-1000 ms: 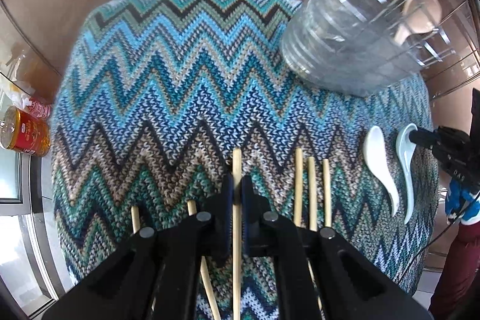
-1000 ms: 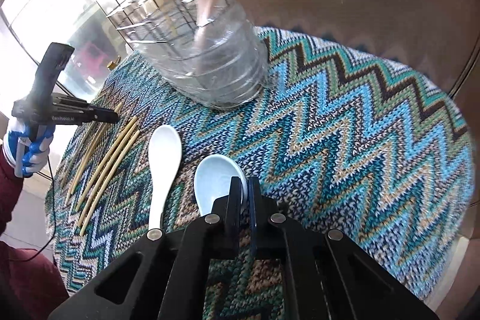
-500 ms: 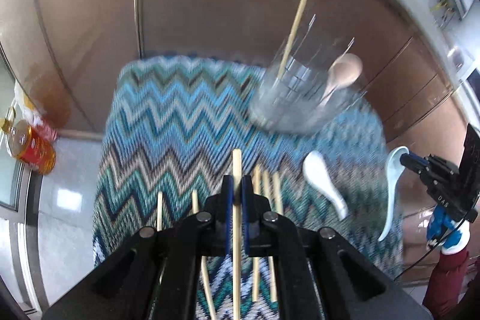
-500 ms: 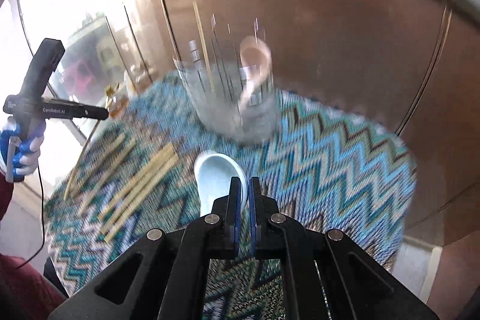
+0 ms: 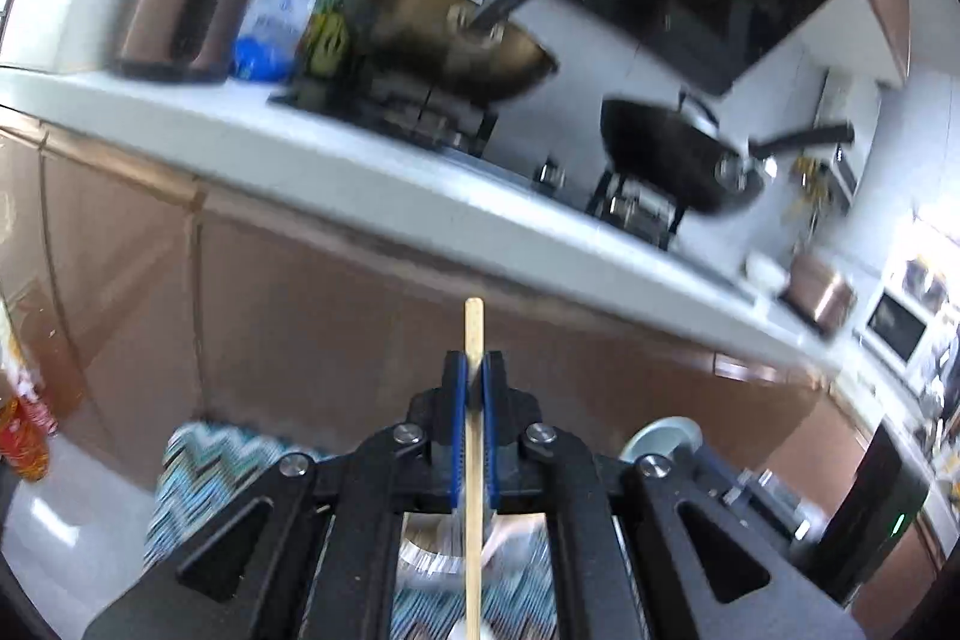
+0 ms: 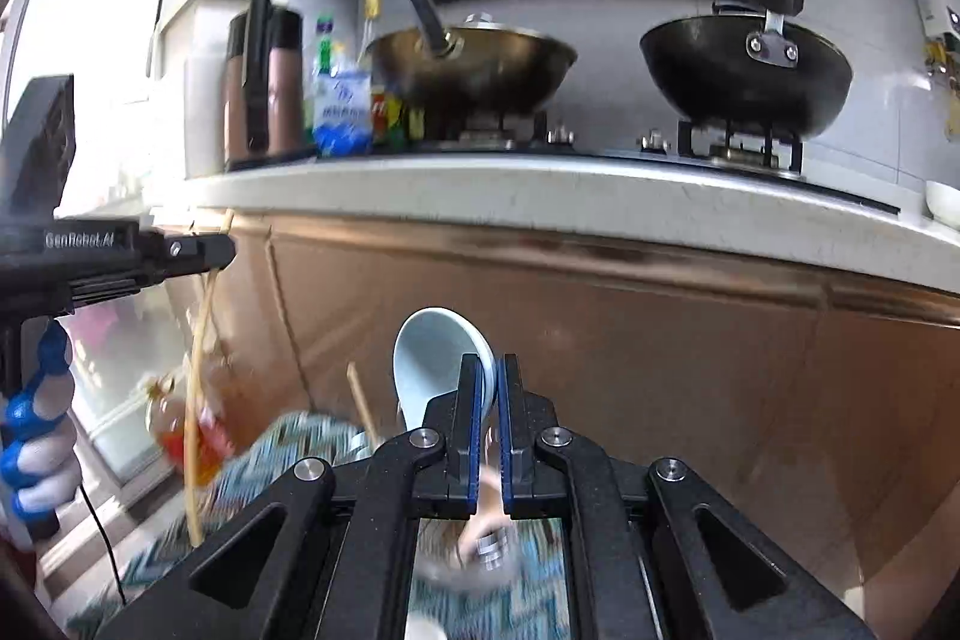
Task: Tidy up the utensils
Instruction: 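Drop the chopstick into the holder with the left tool while the right tool drops the blue spoon in, then move both tools back over the cloth toward the remaining utensils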
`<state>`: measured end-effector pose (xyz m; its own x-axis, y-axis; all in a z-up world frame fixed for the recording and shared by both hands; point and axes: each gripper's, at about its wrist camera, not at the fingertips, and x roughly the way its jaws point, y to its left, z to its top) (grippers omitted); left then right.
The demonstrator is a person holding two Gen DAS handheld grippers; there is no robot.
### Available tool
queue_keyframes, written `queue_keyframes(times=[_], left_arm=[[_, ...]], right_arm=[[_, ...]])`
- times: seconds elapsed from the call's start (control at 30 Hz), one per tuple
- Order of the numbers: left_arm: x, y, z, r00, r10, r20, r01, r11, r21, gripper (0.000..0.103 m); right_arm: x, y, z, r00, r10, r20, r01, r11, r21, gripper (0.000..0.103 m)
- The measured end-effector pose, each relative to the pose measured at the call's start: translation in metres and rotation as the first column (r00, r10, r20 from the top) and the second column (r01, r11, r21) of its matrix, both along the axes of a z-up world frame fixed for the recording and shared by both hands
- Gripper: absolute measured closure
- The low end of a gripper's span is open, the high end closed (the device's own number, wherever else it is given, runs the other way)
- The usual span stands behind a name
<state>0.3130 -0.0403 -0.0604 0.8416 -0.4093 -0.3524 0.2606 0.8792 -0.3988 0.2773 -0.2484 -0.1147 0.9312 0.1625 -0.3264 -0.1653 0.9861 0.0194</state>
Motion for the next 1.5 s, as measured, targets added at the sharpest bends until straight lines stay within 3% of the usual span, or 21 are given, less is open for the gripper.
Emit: queue_keyframes(times=[0.27,0.57,0.7,0.77,0.93,1.2,1.37,1.5], left_arm=[[0.039,-0.033,-0.027,0.98,0.149,0.132,-0.155,0.987,0.031,0.098],[0.041,-0.05,-0.082,0.964,0.182,0.195,-0.205,0.973,0.105,0.096],[0.032,-0.047,-0.087,0.966,0.173,0.193,-0.199,0.972,0.122,0.095],[0.024,-0.044,-0.082,0.967,0.162,0.199,-0.19,0.973,0.13,0.094],[-0.005,-0.03,-0.057,0.961,0.159,0.225,-0.195,0.969,0.149,0.077],[-0.065,0.002,-0.002,0.943,0.185,0.276,-0.243,0.95,0.194,0.076],[-0.112,0.027,0.032,0.928,0.217,0.303,-0.281,0.942,0.183,0.072],[-0.141,0.045,0.05,0.931,0.226,0.288,-0.287,0.939,0.189,0.07]], right_arm=[[0.037,0.01,-0.027,0.989,-0.093,0.112,0.101,0.993,-0.064,0.098],[0.039,0.01,-0.079,0.988,-0.116,0.1,0.125,0.988,-0.093,0.096],[0.027,0.007,-0.079,0.986,-0.123,0.113,0.134,0.987,-0.09,0.078],[0.02,0.006,-0.074,0.984,-0.132,0.124,0.143,0.986,-0.088,0.076],[-0.003,0.003,-0.051,0.977,-0.151,0.148,0.164,0.983,-0.078,0.075],[-0.063,0.007,0.003,0.971,-0.149,0.186,0.164,0.984,-0.069,0.075],[-0.106,0.011,0.038,0.968,-0.141,0.207,0.157,0.985,-0.066,0.075],[-0.145,0.012,0.062,0.973,-0.123,0.195,0.136,0.989,-0.056,0.075]])
